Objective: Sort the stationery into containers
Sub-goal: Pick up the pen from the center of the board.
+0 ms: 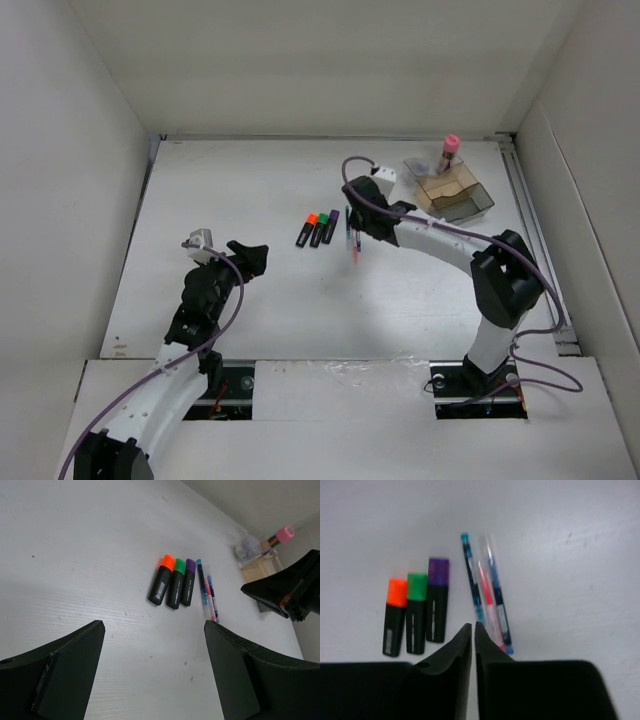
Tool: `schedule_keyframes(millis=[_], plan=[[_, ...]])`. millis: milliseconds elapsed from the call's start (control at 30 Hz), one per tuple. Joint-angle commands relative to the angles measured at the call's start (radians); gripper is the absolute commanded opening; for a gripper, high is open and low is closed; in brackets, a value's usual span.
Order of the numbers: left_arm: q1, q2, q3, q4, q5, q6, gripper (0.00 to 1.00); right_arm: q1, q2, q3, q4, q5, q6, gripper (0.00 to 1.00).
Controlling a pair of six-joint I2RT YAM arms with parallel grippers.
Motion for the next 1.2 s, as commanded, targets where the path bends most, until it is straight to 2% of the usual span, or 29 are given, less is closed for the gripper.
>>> schedule_keyframes(millis=[0,33,67,100,167,300,833,1167], plan=[[-0.003,0.050,0.023,0.081,0.061,0.020,0.78,0.028,-0.016,-0.015,-0.051,0.063,0.029,0.19],[-0.003,0.068,0.023,0.090,0.061,0.020,0.78,0.028,-0.016,-0.031,-0.051,0.063,0.029,0.25],[-0.003,0.069,0.023,0.099,0.070,0.020,0.78,0.028,-0.016,-0.041,-0.051,0.063,0.029,0.36],[-0.003,0.081,0.023,0.099,0.070,0.020,0.78,0.028,-0.016,-0.041,-0.051,0.049,0.029,0.39],[-0.003,0.081,0.023,0.099,0.070,0.020,0.78,0.028,-0.005,-0.053,-0.051,0.049,0.029,0.43],[-0.003,0.072,0.013,0.099,0.061,0.020,0.77,0.048,0.044,-0.042,-0.060,0.040,0.018,0.44],[-0.003,0.144,0.015,0.141,0.061,0.053,0.77,0.049,0.162,0.028,-0.120,0.032,-0.002,0.31],[-0.003,0.187,0.024,0.141,0.061,0.062,0.77,0.017,0.199,0.016,-0.071,0.011,-0.020,0.28]])
